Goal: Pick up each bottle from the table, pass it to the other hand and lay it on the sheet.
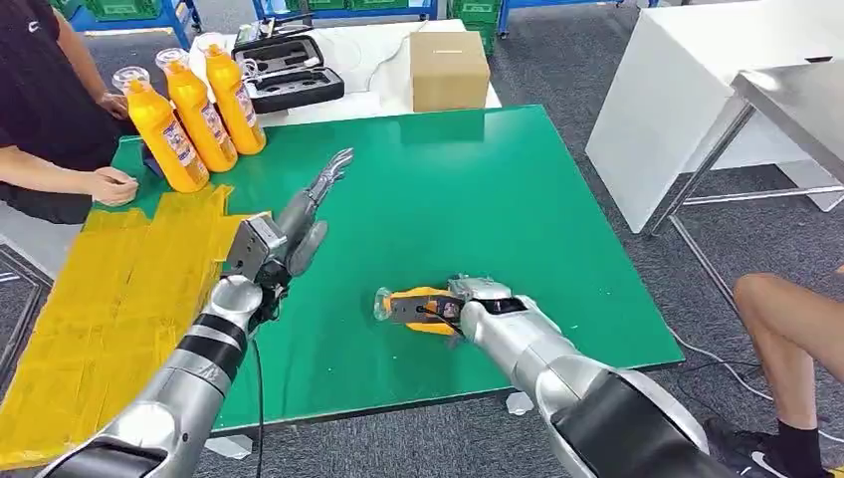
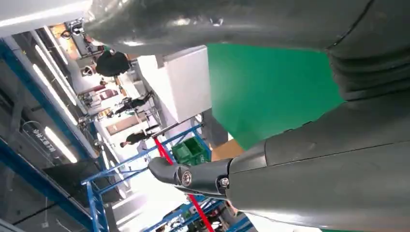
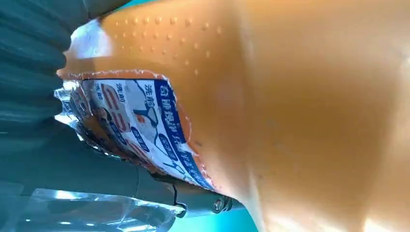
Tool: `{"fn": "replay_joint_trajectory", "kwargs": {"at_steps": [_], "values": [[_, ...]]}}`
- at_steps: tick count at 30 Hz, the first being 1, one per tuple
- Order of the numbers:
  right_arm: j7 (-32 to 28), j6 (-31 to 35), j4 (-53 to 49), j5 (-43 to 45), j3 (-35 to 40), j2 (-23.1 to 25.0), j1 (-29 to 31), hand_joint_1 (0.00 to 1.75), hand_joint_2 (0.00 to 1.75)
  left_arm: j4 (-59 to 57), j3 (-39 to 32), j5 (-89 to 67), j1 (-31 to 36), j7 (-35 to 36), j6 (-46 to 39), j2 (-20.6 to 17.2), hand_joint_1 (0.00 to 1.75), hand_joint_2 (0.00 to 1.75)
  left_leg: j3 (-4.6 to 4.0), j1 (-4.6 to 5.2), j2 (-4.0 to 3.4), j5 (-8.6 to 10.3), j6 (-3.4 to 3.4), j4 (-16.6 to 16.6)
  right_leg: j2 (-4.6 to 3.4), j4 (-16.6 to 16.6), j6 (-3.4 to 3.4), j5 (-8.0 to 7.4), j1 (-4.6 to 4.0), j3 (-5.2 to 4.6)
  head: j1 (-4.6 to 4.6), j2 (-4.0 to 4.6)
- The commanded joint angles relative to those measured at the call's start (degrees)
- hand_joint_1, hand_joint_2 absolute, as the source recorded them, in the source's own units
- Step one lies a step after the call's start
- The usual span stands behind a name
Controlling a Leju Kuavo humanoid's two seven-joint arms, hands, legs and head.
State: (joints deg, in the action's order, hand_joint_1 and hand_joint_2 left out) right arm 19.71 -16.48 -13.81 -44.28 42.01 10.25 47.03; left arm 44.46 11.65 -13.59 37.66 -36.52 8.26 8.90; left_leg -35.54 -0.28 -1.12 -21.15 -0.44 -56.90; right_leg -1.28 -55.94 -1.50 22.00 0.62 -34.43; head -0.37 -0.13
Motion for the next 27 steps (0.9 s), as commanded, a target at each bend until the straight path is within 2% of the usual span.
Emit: {"fn": "replay_joint_trajectory", "kwargs": {"at_steps": [1, 3, 4, 5, 6, 7, 9, 10, 11, 12, 15, 23, 27], "values": [[-2.03, 3.40, 3.05, -3.10, 1.20, -0.06, -1.03, 0.00, 0.00, -1.71, -0.94, 0.65, -3.03, 0.06, -1.57, -2.71, 0.00, 0.00, -0.69, -0.01, 0.05, 0.21, 0.04, -0.09, 0.06, -0.11, 0.06, -0.21, -0.01, -0.58, -0.02, 0.00], [-3.82, 4.59, 2.26, -4.27, 1.97, 0.87, 0.97, 0.00, 0.00, -0.47, -2.60, 1.10, -4.74, 0.14, -2.41, -3.52, 0.00, 0.00, -0.59, 0.00, 0.07, 0.18, 0.04, -0.11, 0.07, -0.15, 0.03, -0.16, 0.00, -0.29, 0.00, 0.00], [-3.81, 4.74, 2.18, -4.39, 1.81, 1.38, 1.73, 0.00, 0.00, 0.26, -3.20, 1.08, -5.46, 0.15, -2.62, -3.72, 0.00, 0.00, -0.87, 0.00, 0.05, 0.30, 0.05, -0.10, 0.06, -0.14, 0.05, -0.27, 0.00, -0.59, 0.00, 0.00], [-4.90, 5.98, 1.44, -4.84, 2.00, 1.75, 2.42, 0.00, 0.00, 1.05, -4.10, 1.08, -6.47, 0.47, -3.08, -3.97, 0.00, 0.00, -0.61, 0.02, -0.09, 0.19, 0.04, -0.13, -0.09, -0.18, 0.03, -0.18, 0.02, -0.37, -0.02, 0.00], [-5.74, 7.64, 0.85, -5.13, 1.80, 2.14, 3.27, 0.00, 0.00, 2.35, -4.90, 0.73, -7.63, 0.81, -3.30, -4.11, 0.00, 0.00, -0.89, 0.03, -0.11, 0.33, 0.06, -0.05, -0.10, -0.13, 0.06, -0.31, 0.03, -0.65, 0.02, 0.00], [-6.64, 8.72, 0.70, -5.51, 1.79, 2.50, 4.09, 0.00, 0.00, 3.13, -5.83, 0.69, -8.54, 0.89, -3.41, -4.24, 0.00, 0.00, -0.63, 0.05, -0.12, 0.23, 0.02, -0.09, -0.12, -0.19, 0.03, -0.18, 0.05, -0.39, 0.00, 0.00], [-8.89, 10.33, -0.25, -5.31, 0.89, 2.62, 5.43, 0.00, 0.00, 4.84, -7.11, 0.16, -10.15, 1.20, -3.71, -4.40, 0.00, 0.00, -0.94, 0.04, -0.16, 0.35, 0.07, 0.02, -0.16, -0.09, 0.06, -0.33, 0.04, -0.70, 0.00, 0.00], [-10.28, 11.33, -0.76, -5.47, 0.67, 2.54, 5.80, 0.00, 0.00, 6.01, -7.78, -0.07, -11.03, 1.41, -3.82, -4.43, 0.00, 0.00, -0.68, 0.06, -0.13, 0.29, 0.12, -0.05, -0.13, -0.16, 0.03, -0.21, 0.05, -0.44, 0.02, 0.00], [-11.61, 12.30, -1.20, -5.82, 0.52, 2.50, 6.51, 0.00, 1.75, 7.11, -8.62, -0.42, -12.04, 1.63, -3.90, -4.52, 0.00, 0.00, -0.90, 0.03, -0.14, 0.43, 0.24, -0.03, -0.14, -0.13, 0.13, -0.33, 0.02, -0.67, -0.02, 0.00], [-13.43, 12.37, -1.72, -6.08, 0.51, 2.38, 6.88, 0.00, 1.75, 8.34, -9.31, -0.61, -13.03, 1.74, -3.91, -4.56, 0.00, 0.00, -0.84, 0.04, -0.11, 0.44, 0.09, -0.04, -0.10, -0.17, 0.06, -0.36, 0.04, -0.61, 0.00, 0.00], [-17.24, 10.89, -2.97, -6.65, 0.94, 1.94, 7.64, 0.00, 1.75, 11.09, -11.08, -0.86, -15.56, 2.03, -3.97, -4.94, 0.00, 0.00, -1.40, 0.03, -0.04, 0.67, 0.08, -0.08, -0.04, -0.21, -0.10, -0.83, 0.03, -1.15, 0.00, 0.00], [-18.51, 9.96, -3.92, -8.70, 2.79, 1.37, 6.44, 0.00, 1.75, 13.26, -13.07, -1.60, -17.32, 2.30, -3.97, -4.73, 0.00, 0.00, -2.17, 0.01, 0.37, 0.78, 0.10, -0.07, 0.37, -0.20, -0.18, -0.79, 0.01, -1.75, 0.00, 0.00], [-19.45, 10.50, -5.05, -9.41, 3.50, 0.86, 5.64, 0.00, 1.75, 14.54, -13.88, -1.83, -18.25, 2.43, -4.08, -4.65, 0.00, 0.00, -2.22, -0.02, 0.46, 0.70, 0.12, -0.14, 0.45, -0.25, -0.14, -0.68, -0.02, -1.76, 0.02, 0.00]]}}
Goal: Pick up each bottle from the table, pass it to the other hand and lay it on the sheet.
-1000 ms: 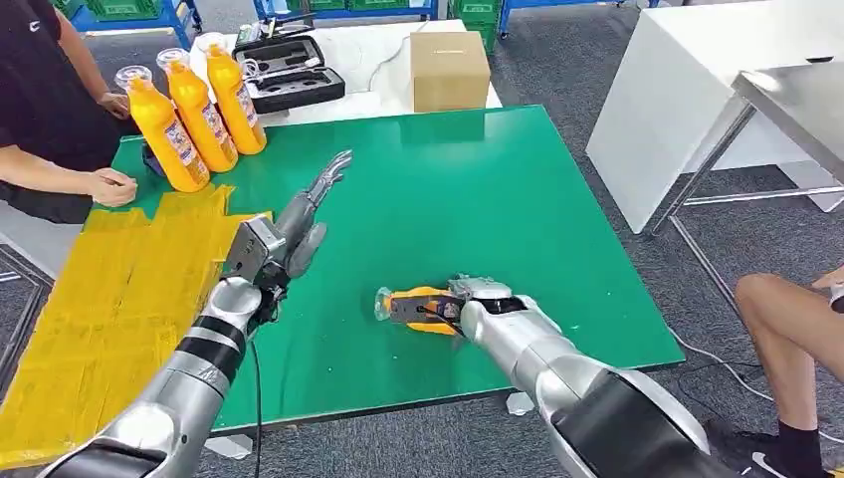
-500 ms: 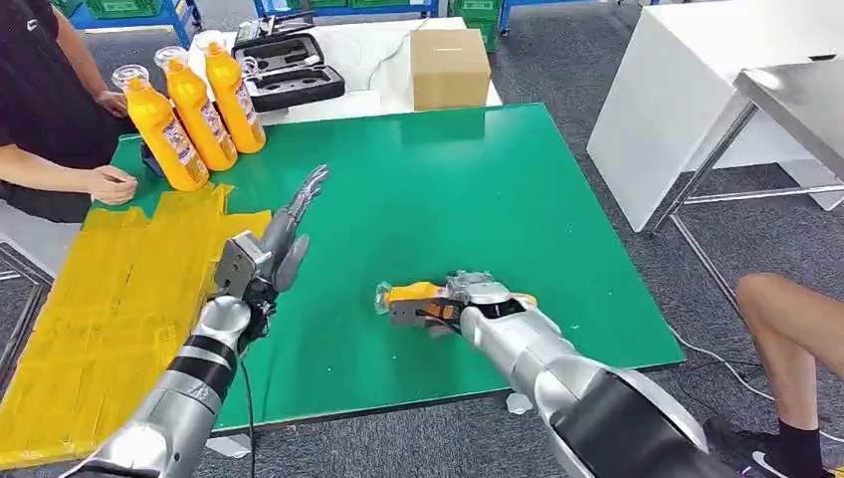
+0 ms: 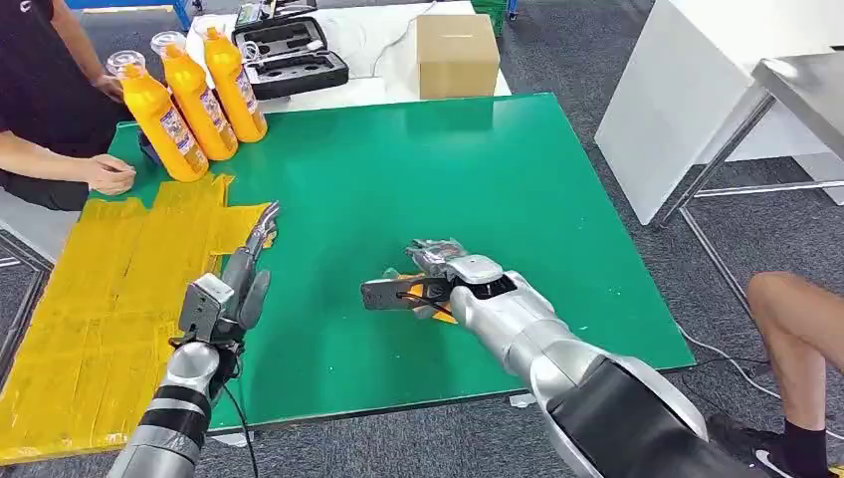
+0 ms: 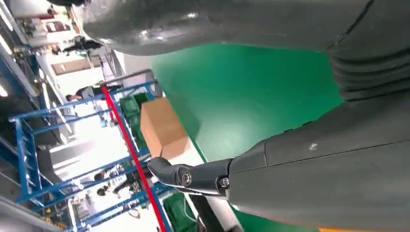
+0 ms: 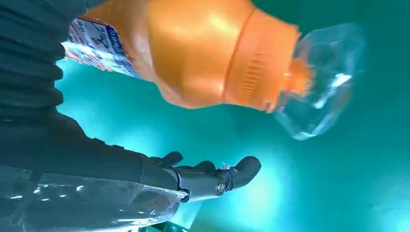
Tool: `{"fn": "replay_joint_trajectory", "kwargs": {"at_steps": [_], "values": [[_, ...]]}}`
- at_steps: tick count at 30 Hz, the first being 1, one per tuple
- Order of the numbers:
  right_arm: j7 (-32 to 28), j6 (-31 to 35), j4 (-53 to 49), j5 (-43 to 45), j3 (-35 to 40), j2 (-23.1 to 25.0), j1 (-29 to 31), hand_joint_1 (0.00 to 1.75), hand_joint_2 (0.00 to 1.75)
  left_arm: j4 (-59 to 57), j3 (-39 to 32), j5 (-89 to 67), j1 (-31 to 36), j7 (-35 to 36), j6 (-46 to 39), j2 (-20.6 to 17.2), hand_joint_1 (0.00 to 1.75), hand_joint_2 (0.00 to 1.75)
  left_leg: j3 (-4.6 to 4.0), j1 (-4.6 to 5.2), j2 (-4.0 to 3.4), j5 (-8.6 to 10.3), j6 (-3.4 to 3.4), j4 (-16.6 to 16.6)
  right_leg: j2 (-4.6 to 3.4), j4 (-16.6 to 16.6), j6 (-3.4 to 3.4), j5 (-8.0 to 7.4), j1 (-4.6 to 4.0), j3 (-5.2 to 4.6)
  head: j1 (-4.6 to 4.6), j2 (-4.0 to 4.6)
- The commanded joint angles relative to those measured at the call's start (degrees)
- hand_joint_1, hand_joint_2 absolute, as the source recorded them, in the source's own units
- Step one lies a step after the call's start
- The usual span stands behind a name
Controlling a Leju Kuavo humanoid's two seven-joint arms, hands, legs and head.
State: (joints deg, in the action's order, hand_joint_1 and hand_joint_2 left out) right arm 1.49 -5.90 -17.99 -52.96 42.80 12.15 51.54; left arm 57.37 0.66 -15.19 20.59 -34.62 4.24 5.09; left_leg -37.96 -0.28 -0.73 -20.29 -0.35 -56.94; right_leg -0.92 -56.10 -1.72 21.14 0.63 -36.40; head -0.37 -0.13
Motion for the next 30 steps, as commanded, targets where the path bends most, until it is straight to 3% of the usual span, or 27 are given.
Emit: {"fn": "replay_joint_trajectory", "kwargs": {"at_steps": [1, 4, 6, 10, 18, 22, 25, 30], "values": [[-1.74, 0.43, -1.52, -0.69, 2.69, -1.27, 0.80, 0.00, 1.75, 2.27, -3.21, -0.37, -1.65, 0.59, -0.09, -0.83, 0.00, 0.00, 0.10, -0.02, 0.05, -0.11, 0.03, -0.05, 0.07, -0.04, 0.05, 0.10, -0.03, 0.11, 0.00, 0.00], [-4.71, 3.68, -4.62, 0.92, 1.12, -1.76, -0.68, 0.00, 1.75, 3.92, -4.31, -0.76, -3.13, 0.68, 0.21, -0.87, 0.00, 0.00, 0.23, -0.02, 0.04, -0.19, 0.04, -0.04, 0.05, -0.03, 0.08, 0.18, -0.03, 0.23, 0.00, 0.00], [-9.77, 5.46, -8.99, 4.71, -1.61, -2.41, -2.30, 0.00, 1.75, 4.81, -4.94, -1.06, -3.99, 0.65, 0.44, -0.95, 0.00, 0.00, 0.08, -0.01, 0.03, -0.10, 0.02, -0.01, 0.03, 0.00, 0.04, 0.09, -0.02, 0.08, 0.00, 0.00], [-10.78, 9.46, -17.50, 5.87, -3.06, -4.37, -5.94, 0.00, 1.75, 7.23, -5.64, -1.44, -5.80, 0.61, 0.61, -0.92, 0.00, 0.00, 0.16, -0.02, 0.08, -0.18, 0.03, -0.03, 0.08, -0.02, 0.06, 0.17, -0.04, 0.14, -0.02, 0.00], [-10.71, 10.85, -21.18, 6.11, -3.73, -5.18, -7.69, 0.00, 1.75, 8.54, -5.69, -1.75, -6.57, 0.87, 0.79, -1.03, 0.00, 0.00, -0.02, -0.02, 0.12, -0.11, 0.02, -0.03, 0.12, -0.01, 0.05, 0.14, -0.03, -0.03, 0.00, 0.00], [-11.42, 12.73, -34.56, 6.15, -4.90, -8.80, -14.04, 0.00, 1.75, 12.06, -7.25, -1.88, -9.92, 1.27, 0.69, -1.24, 0.00, 0.00, 0.10, -0.03, 0.16, -0.19, 0.03, -0.03, 0.17, 0.01, 0.07, 0.22, -0.04, 0.12, 0.00, 0.00], [-10.10, 9.23, -44.36, 5.03, -3.88, -13.82, -19.07, 0.00, 1.75, 14.48, -9.96, -1.96, -12.62, 1.39, 0.72, -0.99, 0.00, 0.00, 0.11, -0.04, 0.15, -0.21, 0.02, 0.00, 0.16, 0.05, 0.07, 0.23, -0.05, 0.14, 0.00, 0.00], [-10.76, 8.09, -47.67, 5.17, -4.01, -19.62, -23.54, 0.00, 1.75, 16.29, -12.46, -2.09, -15.08, 0.87, 0.58, -0.72, 0.00, 0.00, 0.01, -0.02, 0.26, -0.19, 0.04, 0.01, 0.26, 0.05, 0.06, 0.25, -0.02, 0.06, 0.00, 0.00]]}}
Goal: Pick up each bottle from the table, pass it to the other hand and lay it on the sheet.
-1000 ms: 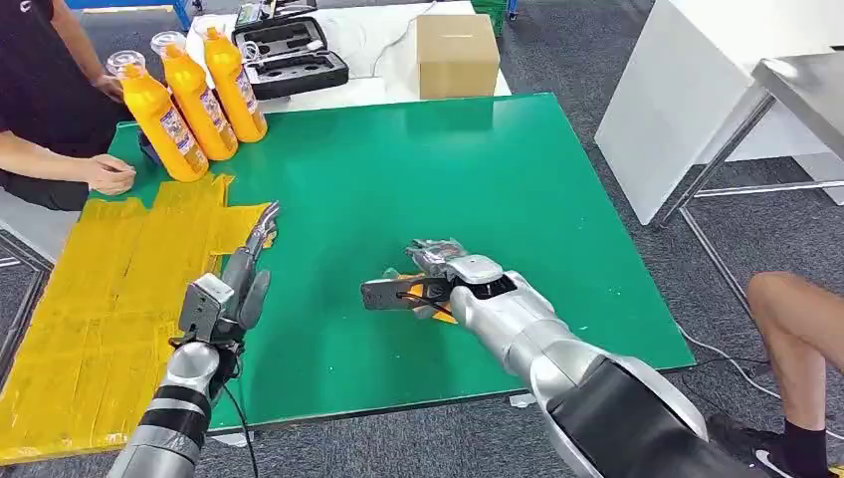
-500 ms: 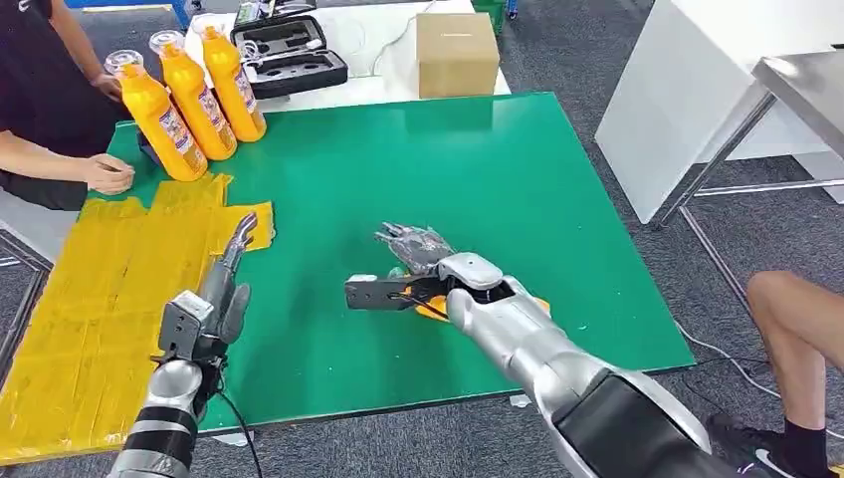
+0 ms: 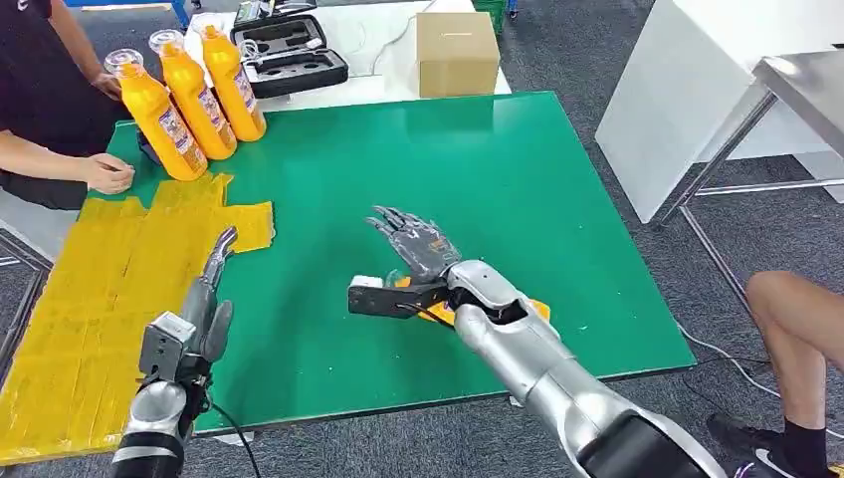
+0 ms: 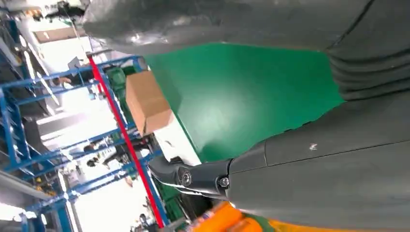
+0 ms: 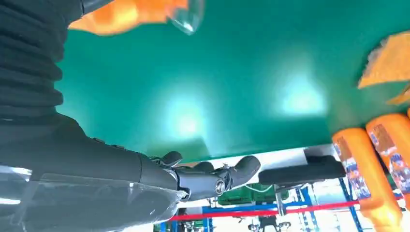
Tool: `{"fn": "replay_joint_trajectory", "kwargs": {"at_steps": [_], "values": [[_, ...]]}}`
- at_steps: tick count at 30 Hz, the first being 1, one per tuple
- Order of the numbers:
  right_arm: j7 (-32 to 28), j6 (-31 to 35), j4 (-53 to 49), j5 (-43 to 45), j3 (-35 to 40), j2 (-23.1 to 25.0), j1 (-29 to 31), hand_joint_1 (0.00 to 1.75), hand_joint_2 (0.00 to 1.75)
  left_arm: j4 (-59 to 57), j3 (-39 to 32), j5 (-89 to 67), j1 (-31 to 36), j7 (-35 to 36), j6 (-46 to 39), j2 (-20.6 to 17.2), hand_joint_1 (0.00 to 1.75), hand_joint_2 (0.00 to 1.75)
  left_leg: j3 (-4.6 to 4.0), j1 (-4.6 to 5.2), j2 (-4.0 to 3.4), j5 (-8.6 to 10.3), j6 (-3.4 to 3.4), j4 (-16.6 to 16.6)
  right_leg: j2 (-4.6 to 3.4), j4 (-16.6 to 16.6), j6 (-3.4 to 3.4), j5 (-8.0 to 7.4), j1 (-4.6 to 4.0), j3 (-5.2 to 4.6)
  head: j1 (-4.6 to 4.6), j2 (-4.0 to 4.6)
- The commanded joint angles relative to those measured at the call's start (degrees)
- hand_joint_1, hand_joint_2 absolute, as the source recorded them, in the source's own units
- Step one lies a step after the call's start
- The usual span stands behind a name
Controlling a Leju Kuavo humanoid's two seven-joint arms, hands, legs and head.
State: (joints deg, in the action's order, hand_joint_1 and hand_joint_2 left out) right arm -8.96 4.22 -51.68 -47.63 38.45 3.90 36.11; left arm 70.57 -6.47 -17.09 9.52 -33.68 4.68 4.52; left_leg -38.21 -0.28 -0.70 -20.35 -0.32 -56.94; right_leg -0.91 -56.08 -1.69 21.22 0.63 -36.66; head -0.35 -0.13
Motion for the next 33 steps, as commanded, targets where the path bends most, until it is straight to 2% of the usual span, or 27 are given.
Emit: {"fn": "replay_joint_trajectory", "kwargs": {"at_steps": [1, 5, 11, 18, 33], "values": [[-0.16, -1.65, -15.30, -1.00, 0.13, -12.73, -9.57, 0.00, 1.75, 3.61, -6.07, 0.02, -4.63, -0.28, 0.22, 0.03, 0.00, 0.00, 0.15, -0.03, 0.19, -0.10, -0.01, 0.02, 0.20, 0.06, 0.02, 0.13, -0.03, 0.23, -0.02, 0.00], [1.13, -0.86, -17.04, -3.61, -1.31, -15.42, -13.26, 0.00, 1.75, 4.61, -7.36, -0.03, -5.91, -0.83, 0.89, 0.60, 0.00, 0.00, 0.24, -0.04, 0.40, -0.22, -0.02, 0.00, 0.31, 0.08, 0.02, 0.25, -0.05, 0.35, -0.02, 0.00], [4.05, -0.77, -14.65, -7.32, -3.33, -16.06, -12.49, 0.00, 1.75, 5.52, -7.22, -0.33, -6.41, -0.90, 1.04, 1.34, 0.00, 0.00, 0.01, 0.02, 0.29, -0.19, -0.02, -0.02, 0.15, 0.00, -0.01, 0.15, 0.01, 0.06, 0.00, 0.00], [5.98, -1.20, -15.29, -10.91, -5.44, -16.61, -13.62, 0.00, 1.75, 6.72, -8.09, -0.22, -7.67, -0.94, 1.04, 1.56, 0.00, 0.00, 0.11, 0.01, 0.24, -0.24, -0.02, -0.02, 0.11, 0.00, -0.01, 0.18, 0.01, 0.14, -0.04, 0.00], [6.65, -2.83, -14.00, -11.90, -6.09, -18.80, -15.07, 0.00, 1.75, 7.62, -9.17, 0.03, -8.56, -0.86, 1.46, 1.80, 0.00, 0.00, 0.14, 0.01, 0.30, -0.26, -0.01, -0.02, 0.16, 0.00, 0.01, 0.21, 0.00, 0.18, -0.04, 0.00]]}}
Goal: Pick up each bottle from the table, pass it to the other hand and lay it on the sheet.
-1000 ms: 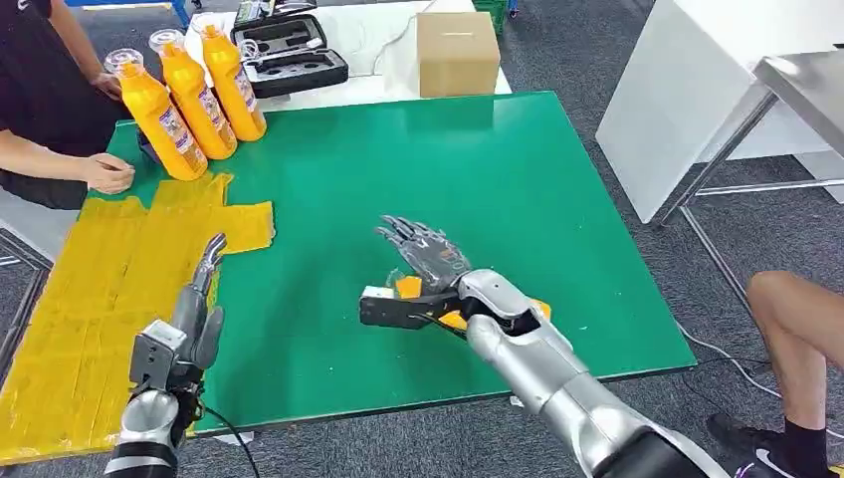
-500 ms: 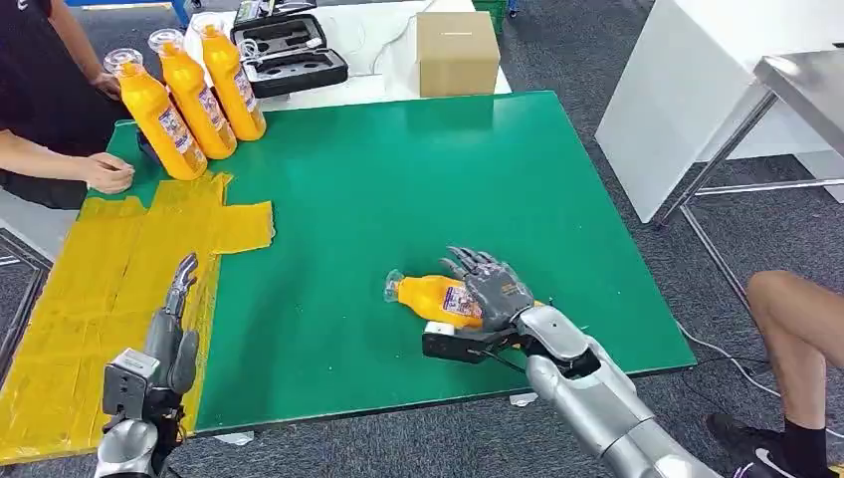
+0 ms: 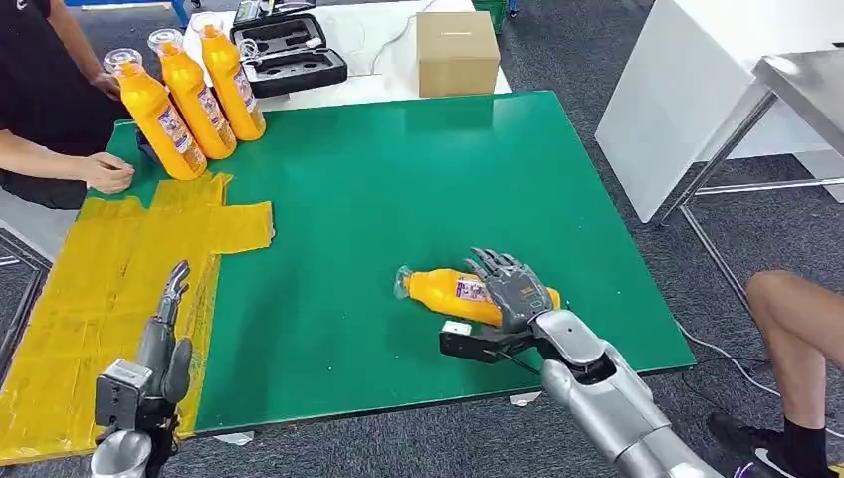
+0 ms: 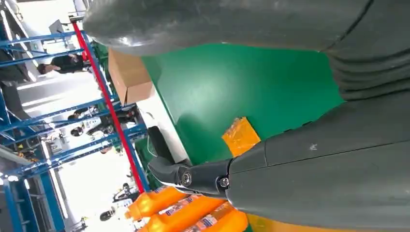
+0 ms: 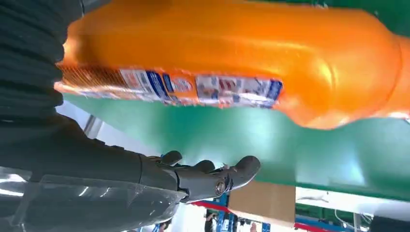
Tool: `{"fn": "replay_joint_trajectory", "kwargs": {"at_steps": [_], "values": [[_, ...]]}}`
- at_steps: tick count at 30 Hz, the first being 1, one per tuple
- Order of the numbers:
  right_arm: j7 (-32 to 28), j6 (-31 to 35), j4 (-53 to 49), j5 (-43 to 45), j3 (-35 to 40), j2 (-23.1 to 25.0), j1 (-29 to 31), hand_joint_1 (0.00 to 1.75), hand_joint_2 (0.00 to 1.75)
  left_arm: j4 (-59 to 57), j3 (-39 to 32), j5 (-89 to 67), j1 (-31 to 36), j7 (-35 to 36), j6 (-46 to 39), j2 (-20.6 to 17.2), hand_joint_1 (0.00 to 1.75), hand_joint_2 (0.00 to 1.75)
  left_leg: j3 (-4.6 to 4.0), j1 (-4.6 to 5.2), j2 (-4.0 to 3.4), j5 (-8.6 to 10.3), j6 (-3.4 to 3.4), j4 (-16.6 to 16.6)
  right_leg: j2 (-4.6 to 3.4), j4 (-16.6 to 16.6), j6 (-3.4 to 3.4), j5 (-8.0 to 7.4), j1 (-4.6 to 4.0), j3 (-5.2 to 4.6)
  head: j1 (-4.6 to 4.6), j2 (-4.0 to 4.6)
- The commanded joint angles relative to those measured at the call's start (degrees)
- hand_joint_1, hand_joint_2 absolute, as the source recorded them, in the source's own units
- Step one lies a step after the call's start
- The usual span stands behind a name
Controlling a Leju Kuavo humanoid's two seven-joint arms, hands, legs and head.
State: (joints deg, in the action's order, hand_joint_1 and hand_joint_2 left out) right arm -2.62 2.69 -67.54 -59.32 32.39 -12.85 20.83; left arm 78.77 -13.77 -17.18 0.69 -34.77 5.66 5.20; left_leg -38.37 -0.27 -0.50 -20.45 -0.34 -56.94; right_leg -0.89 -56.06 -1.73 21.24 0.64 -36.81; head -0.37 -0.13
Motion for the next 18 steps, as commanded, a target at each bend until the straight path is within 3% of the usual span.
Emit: {"fn": "replay_joint_trajectory", "kwargs": {"at_steps": [1, 13, 18], "values": [[0.31, -1.30, 1.86, -0.21, -0.04, -2.05, 0.22, 0.00, 1.75, -0.58, -1.87, 0.12, 0.26, 0.24, 0.48, 1.13, 0.00, 0.00, 0.34, -0.01, 0.13, -0.21, 0.01, -0.06, 0.17, -0.03, 0.05, 0.22, -0.02, 0.39, 0.00, 0.00], [1.37, -2.04, 0.42, -0.31, -1.81, -4.52, -2.80, 0.00, 1.75, 0.31, -2.38, 0.29, -0.78, 0.23, 0.59, 1.22, 0.00, 0.00, 0.33, 0.00, 0.13, -0.21, 0.01, -0.03, 0.16, -0.01, 0.04, 0.22, -0.02, 0.37, 0.00, 0.00], [3.36, -5.55, 5.82, -1.58, -1.14, -4.23, -0.68, 0.00, 1.75, 0.07, -2.26, 0.41, -0.44, 0.45, 0.91, 1.23, 0.00, 0.00, 0.32, 0.01, 0.07, -0.22, 0.01, -0.04, 0.10, -0.02, 0.04, 0.21, -0.01, 0.36, -0.02, 0.00]]}}
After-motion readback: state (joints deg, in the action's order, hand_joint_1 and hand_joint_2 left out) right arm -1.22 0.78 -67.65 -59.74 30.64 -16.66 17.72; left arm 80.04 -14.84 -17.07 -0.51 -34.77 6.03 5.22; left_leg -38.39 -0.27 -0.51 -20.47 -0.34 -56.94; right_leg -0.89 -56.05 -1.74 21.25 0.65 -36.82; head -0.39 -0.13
